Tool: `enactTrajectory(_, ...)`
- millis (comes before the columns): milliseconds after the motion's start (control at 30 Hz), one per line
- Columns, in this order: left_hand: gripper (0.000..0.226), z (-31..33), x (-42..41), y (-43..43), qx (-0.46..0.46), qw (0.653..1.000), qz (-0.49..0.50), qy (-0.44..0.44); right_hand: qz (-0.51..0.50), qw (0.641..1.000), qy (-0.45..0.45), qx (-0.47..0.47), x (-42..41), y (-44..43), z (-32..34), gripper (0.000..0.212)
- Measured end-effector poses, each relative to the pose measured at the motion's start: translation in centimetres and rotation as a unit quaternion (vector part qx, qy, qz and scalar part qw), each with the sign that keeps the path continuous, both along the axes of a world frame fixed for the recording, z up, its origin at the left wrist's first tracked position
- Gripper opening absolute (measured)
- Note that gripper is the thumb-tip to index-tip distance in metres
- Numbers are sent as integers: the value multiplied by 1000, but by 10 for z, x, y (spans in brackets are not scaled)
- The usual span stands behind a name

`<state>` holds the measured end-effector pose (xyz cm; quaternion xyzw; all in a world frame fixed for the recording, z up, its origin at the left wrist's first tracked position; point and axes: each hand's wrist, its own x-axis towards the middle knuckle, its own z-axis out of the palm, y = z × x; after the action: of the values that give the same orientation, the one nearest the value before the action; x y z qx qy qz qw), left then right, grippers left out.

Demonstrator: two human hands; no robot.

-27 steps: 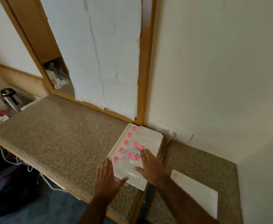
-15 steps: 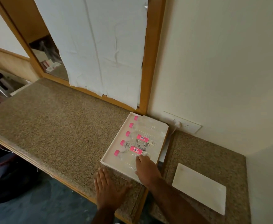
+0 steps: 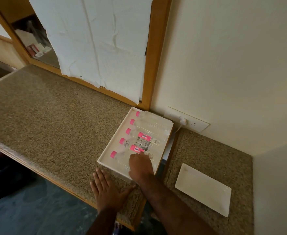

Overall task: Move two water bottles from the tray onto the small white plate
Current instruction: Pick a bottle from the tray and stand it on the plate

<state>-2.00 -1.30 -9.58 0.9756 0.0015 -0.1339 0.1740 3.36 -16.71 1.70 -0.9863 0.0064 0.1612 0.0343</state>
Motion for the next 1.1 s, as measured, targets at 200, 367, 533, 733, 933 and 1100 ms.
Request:
enactTrajectory(200,154,1,2,1,2,1000,0,27,-31,998,-26,47,-3,-7,4,35)
enactTrajectory(367,158,16,3,0,6,999,1,54,-62,993,-50,88,-16,-13,14,49)
enactTrajectory(533,159,27,2,15,-31,999,9,6,-102,980,-92,147,-27,-23,34,63)
enactTrajectory(733,149,50,15,24,19,993,-97,-64,-165,954,-136,209,-43,-50,69,65)
enactTrajectory(933,148,102,31,-13,4,972,-198,-128,-224,923,-162,268,-71,-101,100,65)
enactTrajectory(1100,145,121,39,-38,-12,953,-260,-153,-262,890,-192,321,-89,-130,113,64)
